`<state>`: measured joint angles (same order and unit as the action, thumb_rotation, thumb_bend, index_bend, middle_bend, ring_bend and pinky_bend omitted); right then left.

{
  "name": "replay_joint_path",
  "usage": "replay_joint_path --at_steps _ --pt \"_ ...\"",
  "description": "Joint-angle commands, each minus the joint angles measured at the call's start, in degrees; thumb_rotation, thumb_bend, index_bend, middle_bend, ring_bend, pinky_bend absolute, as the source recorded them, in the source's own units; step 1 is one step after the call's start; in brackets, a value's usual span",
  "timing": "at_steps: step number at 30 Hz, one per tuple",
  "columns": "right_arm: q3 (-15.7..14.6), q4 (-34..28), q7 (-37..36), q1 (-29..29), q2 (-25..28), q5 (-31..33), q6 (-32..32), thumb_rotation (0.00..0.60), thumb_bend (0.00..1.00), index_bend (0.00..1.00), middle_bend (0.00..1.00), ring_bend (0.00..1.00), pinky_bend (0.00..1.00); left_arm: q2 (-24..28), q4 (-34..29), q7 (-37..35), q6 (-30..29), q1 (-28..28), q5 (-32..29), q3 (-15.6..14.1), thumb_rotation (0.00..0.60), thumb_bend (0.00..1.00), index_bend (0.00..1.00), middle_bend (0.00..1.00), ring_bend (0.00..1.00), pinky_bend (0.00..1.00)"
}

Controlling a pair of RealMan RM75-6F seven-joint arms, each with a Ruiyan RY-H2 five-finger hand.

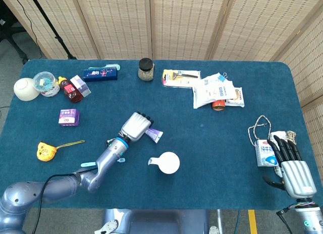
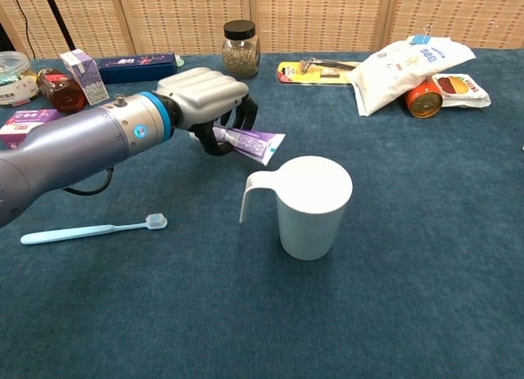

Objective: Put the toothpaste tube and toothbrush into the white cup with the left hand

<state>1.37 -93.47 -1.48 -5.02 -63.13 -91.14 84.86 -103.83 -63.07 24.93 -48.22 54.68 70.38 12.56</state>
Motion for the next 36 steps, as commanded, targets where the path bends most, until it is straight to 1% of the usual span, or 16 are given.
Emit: replay_joint_path --at_steps 1,3,4,7,10,14,20,21,23,25,28,31,36 --pt "-0.05 -0.03 0.04 -0.02 -0.01 -0.03 -0.08 0.600 0.00 0.00 0.00 0.00 0.00 2.56 -3.00 -2.75 -1.35 -1.02 0.89 0.37 0.600 0.36 0.56 0.49 0.43 0.48" --pt "-0.17 -0.07 0.19 -0.08 -0.05 -0.15 -0.23 0.600 0.00 0.00 0.00 0.00 0.00 4.45 -5.63 -5.48 -2.70 -1.97 1.16 1.07 0.600 0.36 0.56 0.49 0.43 0.48" --pt "-0.26 -0.14 0.35 -0.11 -0.08 -0.25 -0.33 0.600 0.00 0.00 0.00 0.00 0.00 6.66 -8.64 -8.58 -3.67 -3.01 1.79 1.38 0.600 0.36 0.56 0.49 0.43 0.48" --pt "-0.31 -0.24 0.69 -0.15 -0.17 -0.25 -0.44 0.600 0.00 0.00 0.00 0.00 0.00 10.06 -12.89 -13.53 -4.57 -4.38 3.05 1.48 0.600 0.36 0.56 0.49 0.43 0.48" --pt "-0.41 -0.40 1.26 -0.24 -0.33 -0.20 -0.73 0.600 0.00 0.00 0.00 0.00 0.00 14.49 -19.23 -21.47 -6.05 -6.48 4.63 1.89 0.600 0.36 0.56 0.49 0.43 0.48" --pt "-0.54 -0.62 1.99 -0.28 -0.55 -0.26 -0.90 0.600 0.00 0.00 0.00 0.00 0.00 19.07 -25.65 -29.58 -7.94 -8.85 7.80 0.98 0.600 0.36 0.56 0.49 0.44 0.48" --pt "-0.84 -0.90 2.70 -0.42 -0.76 -0.56 -1.26 0.600 0.00 0.00 0.00 0.00 0.00 22.95 -31.94 -40.76 -10.14 -11.45 12.37 -1.16 0.600 0.36 0.57 0.50 0.44 0.48" --pt "-0.86 -0.94 2.74 -0.43 -0.77 -0.59 -1.28 0.600 0.00 0.00 0.00 0.00 0.00 23.17 -32.38 -41.98 -10.46 -11.66 13.02 -1.43 0.600 0.36 0.57 0.50 0.44 0.48" --pt "-0.91 -1.00 2.97 -0.47 -0.85 -0.69 -1.31 0.600 0.00 0.00 0.00 0.00 0.00 23.28 -33.61 -46.76 -12.20 -12.49 15.66 -2.46 0.600 0.36 0.57 0.50 0.44 0.48" --pt "-0.98 -1.06 3.14 -0.53 -0.90 -0.80 -1.40 0.600 0.00 0.00 0.00 0.00 0.00 22.48 -33.43 -50.63 -13.88 -12.83 17.84 -3.08 0.600 0.36 0.57 0.50 0.44 0.48" --pt "-1.04 -1.14 3.19 -0.56 -0.88 -0.86 -1.45 0.600 0.00 0.00 0.00 0.00 0.00 21.21 -32.87 -54.76 -15.30 -12.86 19.52 -3.53 0.600 0.36 0.57 0.50 0.43 0.48" --pt "-1.00 -1.14 3.14 -0.51 -0.83 -0.84 -1.28 0.600 0.00 0.00 0.00 0.00 0.00 20.59 -32.97 -57.10 -15.14 -12.50 19.87 -3.87 0.600 0.36 0.57 0.50 0.43 0.48" --pt "-0.99 -0.95 2.98 -0.55 -0.77 -0.51 -1.51 0.600 0.00 0.00 0.00 0.00 0.00 19.44 -34.50 -61.02 -12.50 -11.35 19.55 -5.09 0.600 0.36 0.57 0.50 0.43 0.48"
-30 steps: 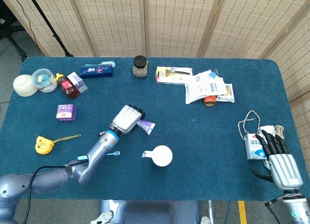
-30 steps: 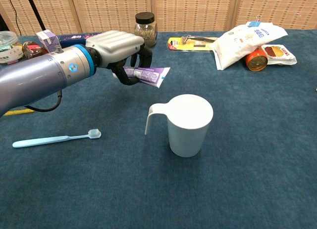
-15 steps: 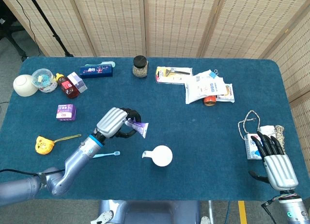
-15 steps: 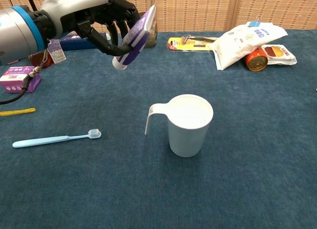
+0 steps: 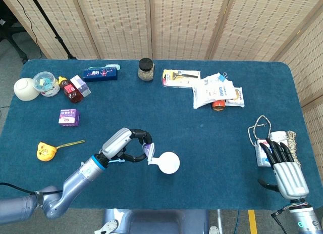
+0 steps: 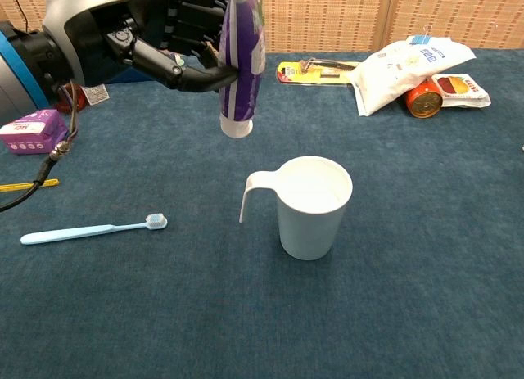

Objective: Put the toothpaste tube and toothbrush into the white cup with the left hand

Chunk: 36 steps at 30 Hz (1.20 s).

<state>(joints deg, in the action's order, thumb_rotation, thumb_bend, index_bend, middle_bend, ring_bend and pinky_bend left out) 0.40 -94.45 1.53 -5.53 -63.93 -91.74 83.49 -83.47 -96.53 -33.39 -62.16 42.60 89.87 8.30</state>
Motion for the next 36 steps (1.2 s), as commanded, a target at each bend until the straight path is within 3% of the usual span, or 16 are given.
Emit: replay_joint_path --at_steps 1,9,18,27,36 --pt "-0.03 0.01 -0.06 -0.06 0.06 0.14 -0.22 0.600 0.00 0.00 0.00 0.00 0.00 -1.24 -1.19 -3.47 1.72 0.94 0.18 -1.00 0.600 0.36 0.57 0.50 0.43 0.48" --pt "0.08 0.06 -0.45 -0.03 0.19 0.40 -0.13 0.600 0.00 0.00 0.00 0.00 0.00 -6.60 1.23 -4.35 2.08 2.19 0.45 -1.40 0.600 0.36 0.57 0.50 0.42 0.47" --pt "0.10 0.31 -1.22 -0.09 0.45 0.55 -0.24 0.600 0.00 0.00 0.00 0.00 0.00 -15.36 9.87 -6.91 2.15 3.43 -0.88 -0.96 0.600 0.36 0.57 0.50 0.40 0.43" --pt "0.10 0.40 -1.46 -0.19 0.49 0.72 -0.47 0.600 0.00 0.00 0.00 0.00 0.00 -20.04 16.03 -8.23 1.55 3.97 -0.38 -1.53 0.600 0.36 0.57 0.50 0.26 0.21" --pt "0.03 0.46 -1.28 -0.35 0.39 0.81 -0.86 0.600 0.00 0.00 0.00 0.00 0.00 -21.84 19.05 -8.55 1.10 4.16 -0.17 -1.79 0.600 0.36 0.58 0.50 0.23 0.18"
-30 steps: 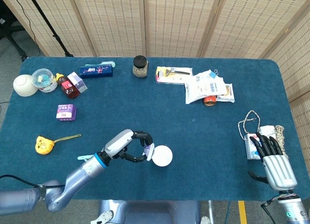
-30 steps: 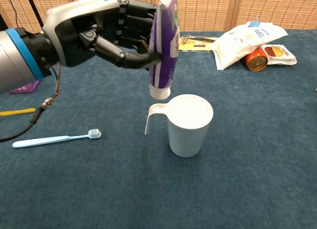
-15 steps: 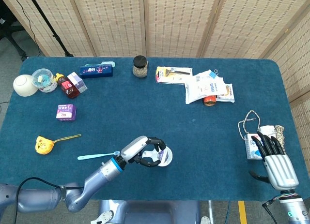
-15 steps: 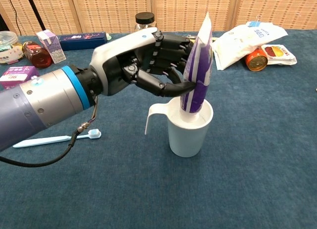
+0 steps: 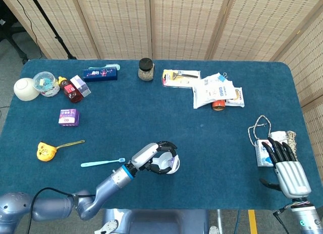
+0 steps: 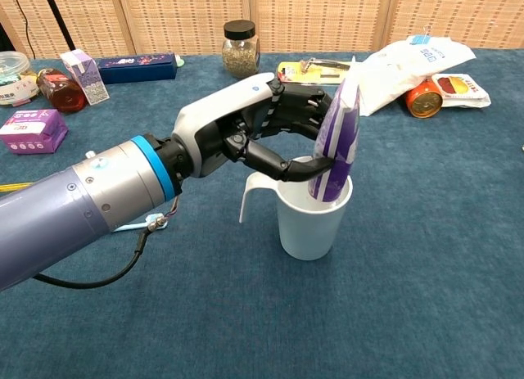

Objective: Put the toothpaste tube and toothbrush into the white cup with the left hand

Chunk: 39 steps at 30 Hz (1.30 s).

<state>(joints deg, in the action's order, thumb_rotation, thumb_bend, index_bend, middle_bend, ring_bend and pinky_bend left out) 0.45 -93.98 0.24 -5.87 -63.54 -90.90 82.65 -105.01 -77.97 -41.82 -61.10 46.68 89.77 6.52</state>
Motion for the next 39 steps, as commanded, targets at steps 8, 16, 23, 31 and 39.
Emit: replay_joint_path --at_steps 8,16,23,31,39 --pt "-0.08 -0.01 -0.19 -0.04 0.09 -0.04 -0.07 0.600 0.00 0.00 0.00 0.00 0.00 -2.00 3.10 -0.48 0.18 0.14 -0.57 -0.16 0.600 0.36 0.57 0.49 0.21 0.18" --pt "-0.11 0.06 -0.33 -0.14 0.09 -0.02 -0.26 0.600 0.00 0.00 0.00 0.00 0.00 -2.57 4.30 -0.93 -0.25 0.13 0.21 -0.89 0.600 0.35 0.56 0.42 0.17 0.18" --pt "-0.12 0.00 -0.33 -0.16 0.11 0.05 -0.30 0.600 0.00 0.00 0.00 0.00 0.00 -2.76 4.75 -1.00 -0.48 0.18 0.59 -1.22 0.600 0.35 0.52 0.32 0.12 0.18" --pt "-0.21 -0.08 -0.38 -0.11 0.18 -0.10 -0.19 0.600 0.00 0.00 0.00 0.00 0.00 -2.38 4.66 -1.20 -0.80 0.17 1.33 -1.90 0.600 0.35 0.38 0.17 0.04 0.15" --pt "-0.22 -0.07 -0.61 -0.06 0.28 -0.15 -0.04 0.600 0.00 0.00 0.00 0.00 0.00 -2.02 4.44 -1.80 -0.87 0.32 1.78 -2.29 0.600 0.35 0.27 0.10 0.00 0.15"
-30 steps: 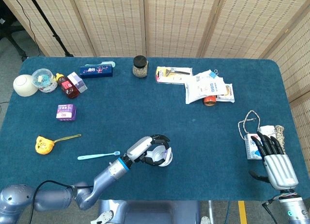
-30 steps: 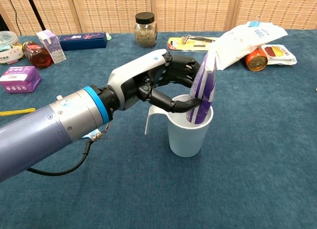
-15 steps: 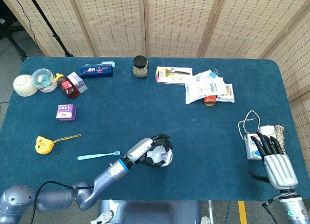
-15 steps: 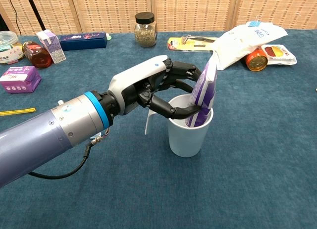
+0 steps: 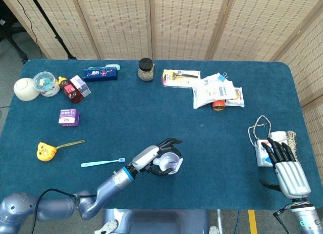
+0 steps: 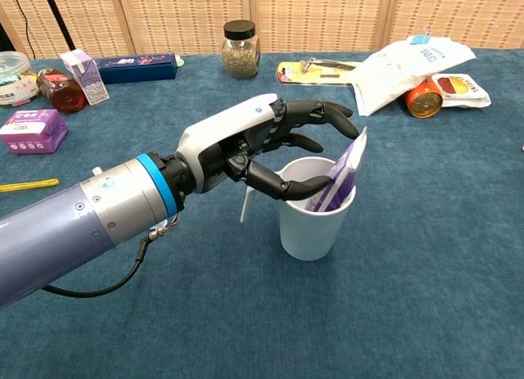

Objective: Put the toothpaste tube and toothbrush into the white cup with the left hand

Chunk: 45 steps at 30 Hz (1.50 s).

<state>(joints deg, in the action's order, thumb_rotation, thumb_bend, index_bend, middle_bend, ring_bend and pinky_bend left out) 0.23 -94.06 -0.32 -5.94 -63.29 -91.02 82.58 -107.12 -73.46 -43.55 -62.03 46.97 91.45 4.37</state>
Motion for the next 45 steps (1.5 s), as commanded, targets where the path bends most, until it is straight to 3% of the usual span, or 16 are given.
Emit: replay_joint_path --at_steps 1,11,17,21,24,28,33,37,45 --pt "-0.01 0.02 -0.06 0.01 0.03 -0.05 0.05 0.600 0.00 0.00 0.00 0.00 0.00 0.18 -0.18 -0.18 0.03 0.04 0.16 -0.19 0.600 0.35 0.24 0.09 0.00 0.14" --pt "-0.12 -0.07 -0.09 0.06 0.11 -0.16 0.10 0.600 0.00 0.00 0.00 0.00 0.00 2.28 -2.24 -1.04 -2.72 -0.72 1.39 -0.37 0.600 0.35 0.20 0.05 0.00 0.13" --pt "-0.20 -0.29 -0.14 0.18 0.25 -0.39 0.36 0.600 0.00 0.00 0.00 0.00 0.00 6.65 -6.34 -1.15 -7.07 -2.32 2.62 0.08 0.600 0.35 0.18 0.02 0.00 0.10" --pt "-0.23 -0.40 -0.43 0.37 0.41 -0.65 0.84 0.600 0.00 0.00 0.00 0.00 0.00 14.81 -12.61 11.64 -8.03 -4.82 -0.29 1.41 0.600 0.35 0.18 0.00 0.00 0.04" --pt "-0.30 -0.39 -0.42 0.37 0.40 -0.81 0.86 0.600 0.00 0.00 0.00 0.00 0.00 22.53 -20.87 23.87 -3.47 -5.91 -7.31 2.00 0.600 0.35 0.19 0.00 0.00 0.00" --pt "-0.56 -0.56 -0.06 0.29 0.30 -1.41 0.77 0.600 0.00 0.00 0.00 0.00 0.00 28.09 -28.77 40.78 0.23 -6.92 -17.65 1.50 0.600 0.35 0.20 0.00 0.00 0.00" --pt "-0.77 -0.90 0.20 0.44 0.39 -1.91 1.13 0.600 0.00 0.00 0.00 0.00 0.00 29.91 -32.74 50.23 1.59 -7.51 -24.48 -0.06 0.600 0.35 0.20 0.00 0.00 0.00" --pt "-0.89 -1.08 0.16 0.61 0.49 -2.17 1.44 0.600 0.00 0.00 0.00 0.00 0.00 29.24 -33.46 59.03 -1.75 -9.19 -28.60 -1.81 0.600 0.35 0.22 0.00 0.00 0.00" --pt "-1.01 -1.00 -0.66 0.69 0.82 -2.35 1.56 0.600 0.00 0.00 0.00 0.00 0.00 26.64 -32.89 67.69 -5.16 -11.80 -32.27 -4.55 0.600 0.35 0.31 0.00 0.00 0.00"
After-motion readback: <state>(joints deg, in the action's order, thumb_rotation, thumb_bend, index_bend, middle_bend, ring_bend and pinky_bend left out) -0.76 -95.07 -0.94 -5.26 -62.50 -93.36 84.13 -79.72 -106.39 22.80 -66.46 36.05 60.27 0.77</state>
